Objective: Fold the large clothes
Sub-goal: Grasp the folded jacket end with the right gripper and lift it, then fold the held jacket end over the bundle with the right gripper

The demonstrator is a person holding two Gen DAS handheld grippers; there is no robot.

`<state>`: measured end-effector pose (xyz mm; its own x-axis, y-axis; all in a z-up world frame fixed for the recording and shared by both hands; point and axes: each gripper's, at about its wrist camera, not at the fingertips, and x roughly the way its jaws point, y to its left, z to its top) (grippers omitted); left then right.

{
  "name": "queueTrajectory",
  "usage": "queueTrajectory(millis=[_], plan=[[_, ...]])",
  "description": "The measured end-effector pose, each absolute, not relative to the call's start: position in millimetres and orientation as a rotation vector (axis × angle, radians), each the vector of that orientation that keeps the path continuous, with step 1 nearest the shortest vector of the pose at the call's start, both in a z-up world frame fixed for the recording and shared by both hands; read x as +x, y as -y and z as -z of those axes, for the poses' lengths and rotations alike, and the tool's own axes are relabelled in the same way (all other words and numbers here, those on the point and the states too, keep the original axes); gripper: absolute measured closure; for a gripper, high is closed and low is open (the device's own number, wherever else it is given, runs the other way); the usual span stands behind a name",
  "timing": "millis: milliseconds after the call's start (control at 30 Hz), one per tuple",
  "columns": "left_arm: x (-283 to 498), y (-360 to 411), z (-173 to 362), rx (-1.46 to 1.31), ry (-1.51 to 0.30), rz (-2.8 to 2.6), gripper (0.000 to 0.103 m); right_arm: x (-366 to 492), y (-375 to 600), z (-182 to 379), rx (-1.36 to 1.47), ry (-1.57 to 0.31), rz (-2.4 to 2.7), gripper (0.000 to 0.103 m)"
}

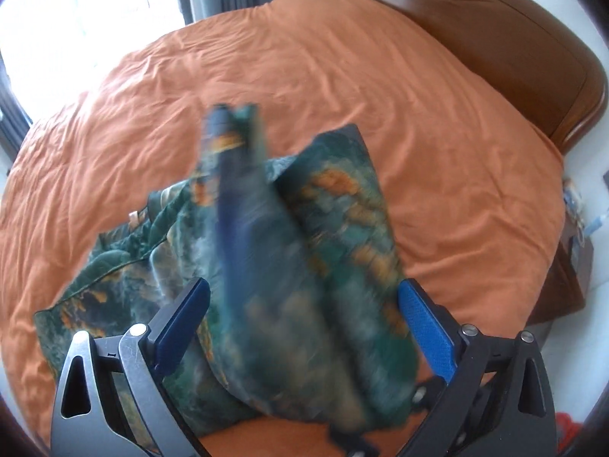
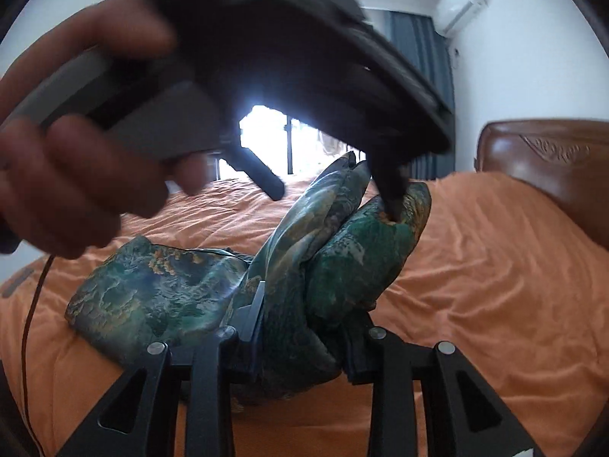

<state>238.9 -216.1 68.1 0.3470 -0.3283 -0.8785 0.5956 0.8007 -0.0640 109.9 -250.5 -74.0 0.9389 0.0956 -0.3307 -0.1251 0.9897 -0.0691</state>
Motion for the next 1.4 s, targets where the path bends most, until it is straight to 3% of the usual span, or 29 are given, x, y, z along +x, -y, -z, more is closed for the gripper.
queueTrajectory(millis=[200,233,267,300,333,367,400,433,500,767,867,900,967,1000,1267,1400], plan=[[235.9,193.3,-55.1,0.414,-1.066,0.433,0.004,89.9,174.2,65.6,-0.290,-0.260,-0.234,0.072],[235.9,187.5,-50.7,0.430,-1.064,0.401,0.012,87.0,168.7,64.2,-0.298,-0.256,-0.250,0.072],[236.6,180.4,-45.4,0.439,-1.071,0.373,0.032,85.9,165.5,64.4,-0.303,-0.254,-0.258,0.072],[238.0,172.2,-39.9,0.437,-1.083,0.359,0.044,85.4,161.8,64.9,-0.306,-0.255,-0.266,0.072],[239.2,165.6,-37.6,0.425,-1.089,0.355,0.065,85.0,160.2,65.2,-0.301,-0.262,-0.277,0.072],[241.3,157.0,-35.9,0.397,-1.107,0.360,0.070,86.9,160.2,66.6,-0.287,-0.281,-0.290,0.071],[243.2,147.7,-36.3,0.365,-1.118,0.370,0.072,87.6,161.2,67.3,-0.275,-0.294,-0.300,0.063],[244.2,139.6,-38.0,0.344,-1.116,0.376,0.073,83.7,164.8,65.7,-0.263,-0.291,-0.308,0.060],[248.2,120.6,-42.9,0.326,-1.098,0.385,0.074,70.3,172.4,62.2,-0.241,-0.280,-0.345,0.034],[276.5,-5.3,-38.4,0.136,-1.086,0.310,0.073,66.4,211.5,86.6,-0.069,-0.443,-0.342,0.033],[286.8,-37.1,-24.9,0.074,-1.094,0.272,0.073,87.3,216.7,94.1,0.011,-0.519,-0.334,0.050],[289.0,-48.8,-19.0,0.050,-1.098,0.260,0.073,95.8,216.9,93.6,0.030,-0.536,-0.337,0.061],[294.2,-71.0,-8.5,0.003,-1.105,0.245,0.073,112.7,210.7,91.4,0.048,-0.557,-0.350,0.073],[297.2,-80.7,-2.2,-0.024,-1.110,0.243,0.073,123.8,205.5,91.9,0.049,-0.570,-0.362,0.076],[299.4,-133.3,29.9,-0.157,-1.111,0.286,0.070,213.8,117.0,82.8,-0.010,-0.644,-0.511,0.079],[304.9,-150.2,58.0,-0.167,-1.119,0.278,0.066,258.1,75.3,144.8,-0.067,-0.845,-0.546,0.081]])
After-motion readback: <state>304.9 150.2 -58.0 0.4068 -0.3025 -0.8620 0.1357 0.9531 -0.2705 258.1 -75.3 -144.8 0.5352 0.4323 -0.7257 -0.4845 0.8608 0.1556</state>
